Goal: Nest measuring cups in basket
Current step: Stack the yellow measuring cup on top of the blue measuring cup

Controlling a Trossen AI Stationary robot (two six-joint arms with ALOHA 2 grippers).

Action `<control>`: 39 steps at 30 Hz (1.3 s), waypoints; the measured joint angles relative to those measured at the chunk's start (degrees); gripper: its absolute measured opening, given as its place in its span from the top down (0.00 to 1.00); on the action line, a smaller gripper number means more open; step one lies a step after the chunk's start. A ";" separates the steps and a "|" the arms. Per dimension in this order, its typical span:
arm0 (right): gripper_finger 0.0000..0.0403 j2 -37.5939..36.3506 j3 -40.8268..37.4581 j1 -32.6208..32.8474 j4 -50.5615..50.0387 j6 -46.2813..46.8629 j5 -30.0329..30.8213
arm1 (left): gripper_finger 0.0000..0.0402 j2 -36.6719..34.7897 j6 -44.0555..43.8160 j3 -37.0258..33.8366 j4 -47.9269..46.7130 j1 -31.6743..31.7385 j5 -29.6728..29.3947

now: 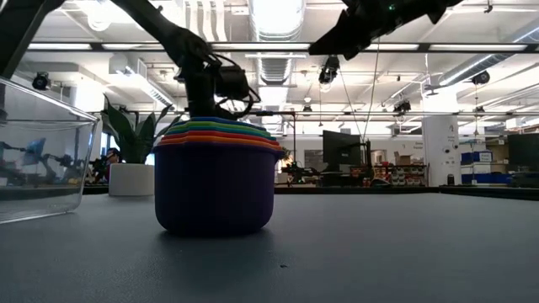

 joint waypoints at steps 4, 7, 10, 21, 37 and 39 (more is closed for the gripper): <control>0.98 0.00 0.00 0.14 -0.07 -0.26 0.00 | 1.00 0.26 -0.72 -0.09 0.31 0.74 -1.14; 0.98 0.00 0.00 0.12 -0.10 -0.32 0.02 | 0.96 0.79 -2.04 -0.34 0.16 1.30 -3.42; 0.98 0.00 0.00 0.13 -0.10 -0.39 0.00 | 0.89 1.00 -2.23 -0.35 0.26 1.28 -3.45; 0.98 0.02 0.00 0.13 -0.15 -0.48 0.02 | 0.57 1.00 -5.98 -0.46 1.53 1.22 -1.27; 0.98 0.04 0.00 0.13 -0.50 -1.22 0.02 | 0.59 5.45 -7.08 -0.46 5.16 1.18 -3.52; 0.98 0.04 0.00 0.13 -0.53 -1.20 0.02 | 0.60 6.03 -7.23 -0.46 5.44 1.18 -4.21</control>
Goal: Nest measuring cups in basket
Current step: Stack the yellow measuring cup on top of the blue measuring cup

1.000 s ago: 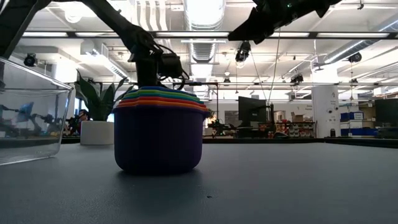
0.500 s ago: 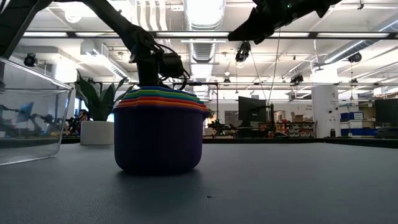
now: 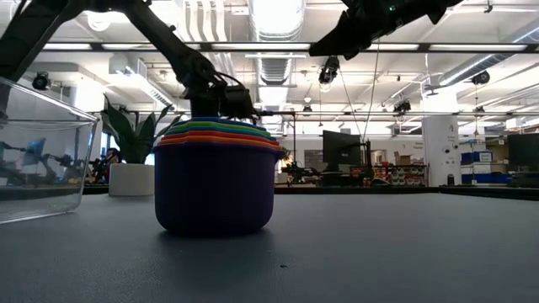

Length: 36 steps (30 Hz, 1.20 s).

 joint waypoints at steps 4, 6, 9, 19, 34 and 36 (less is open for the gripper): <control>0.98 0.00 0.00 0.00 -0.02 0.00 0.00 | 0.60 0.33 0.06 0.00 0.14 0.00 -1.26; 0.98 0.00 0.00 0.00 -0.02 0.00 0.00 | 0.60 0.65 0.25 0.00 0.49 0.00 -1.28; 0.98 0.00 0.00 0.00 0.00 -0.24 0.00 | 0.61 1.09 0.69 0.00 0.60 0.00 -1.28; 0.98 0.01 0.00 0.00 -0.01 -0.28 0.00 | 0.81 2.71 1.82 0.00 0.99 -0.35 -1.28; 0.98 0.00 0.00 0.00 -0.04 0.34 0.00 | 0.99 1.12 5.99 0.00 1.08 -3.55 -3.05; 0.98 0.00 0.00 -0.01 0.03 0.76 0.02 | 0.99 -0.01 7.50 0.00 1.06 -4.54 -3.09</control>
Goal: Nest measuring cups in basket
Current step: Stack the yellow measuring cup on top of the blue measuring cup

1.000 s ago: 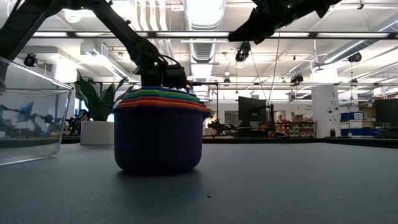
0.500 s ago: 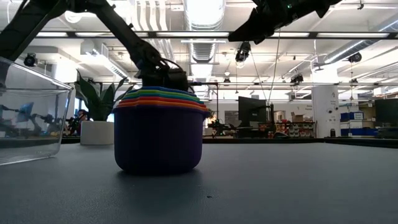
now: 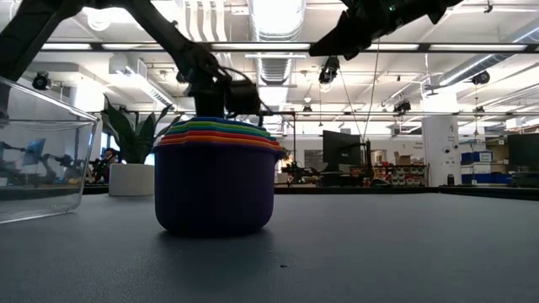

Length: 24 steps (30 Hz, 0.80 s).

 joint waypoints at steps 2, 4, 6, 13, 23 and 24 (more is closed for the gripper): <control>0.98 -0.06 0.00 -0.01 0.17 0.02 0.00 | 0.99 -1.26 1.54 0.22 -0.13 -1.09 -0.01; 0.98 -0.36 0.00 -0.02 0.14 0.19 0.02 | 0.99 -2.81 2.87 0.76 -0.28 -2.03 -0.01; 0.98 -0.93 0.00 -0.03 0.15 0.71 0.04 | 0.99 -4.67 5.04 1.35 -0.40 -3.07 -0.07; 0.98 -5.26 0.00 -0.01 -3.61 3.57 -0.04 | 0.99 -12.87 27.76 1.07 -1.37 -10.38 3.32; 0.98 -8.68 0.00 0.25 -6.59 6.17 -0.18 | 0.99 -25.22 48.54 0.87 -8.62 -25.31 19.46; 0.98 -8.68 0.00 0.25 -6.60 6.18 -0.19 | 0.99 -25.99 52.85 0.86 -9.79 -26.99 20.98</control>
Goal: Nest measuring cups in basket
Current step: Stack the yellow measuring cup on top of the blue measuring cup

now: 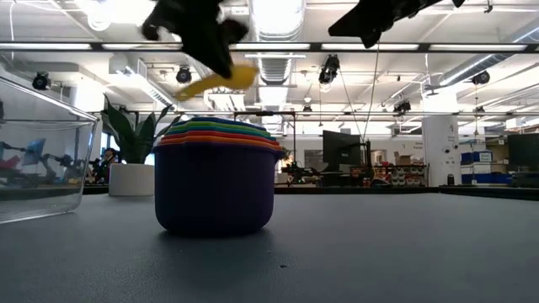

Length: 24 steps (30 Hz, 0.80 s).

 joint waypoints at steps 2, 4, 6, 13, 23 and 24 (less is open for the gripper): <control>0.98 0.15 0.00 0.05 0.08 -0.03 -0.01 | 0.99 -1.02 5.40 -0.02 -1.07 -3.91 2.10; 0.98 0.38 0.00 0.11 0.32 -0.03 0.01 | 0.99 -1.43 6.01 -0.03 -0.26 -7.81 1.95; 0.98 0.44 0.00 0.11 0.12 -0.06 0.01 | 0.99 -1.27 9.51 -0.03 -0.62 -11.12 1.79; 0.98 0.47 0.00 0.11 0.30 -0.08 0.01 | 0.99 2.89 30.12 -0.11 -0.53 -20.93 -2.93; 0.98 1.30 0.00 0.11 0.32 -0.16 0.03 | 0.99 10.98 42.39 -0.10 5.44 -25.42 -10.90; 0.98 1.29 0.00 0.11 0.33 -0.16 0.03 | 0.99 11.30 44.08 -0.10 5.80 -25.47 -11.07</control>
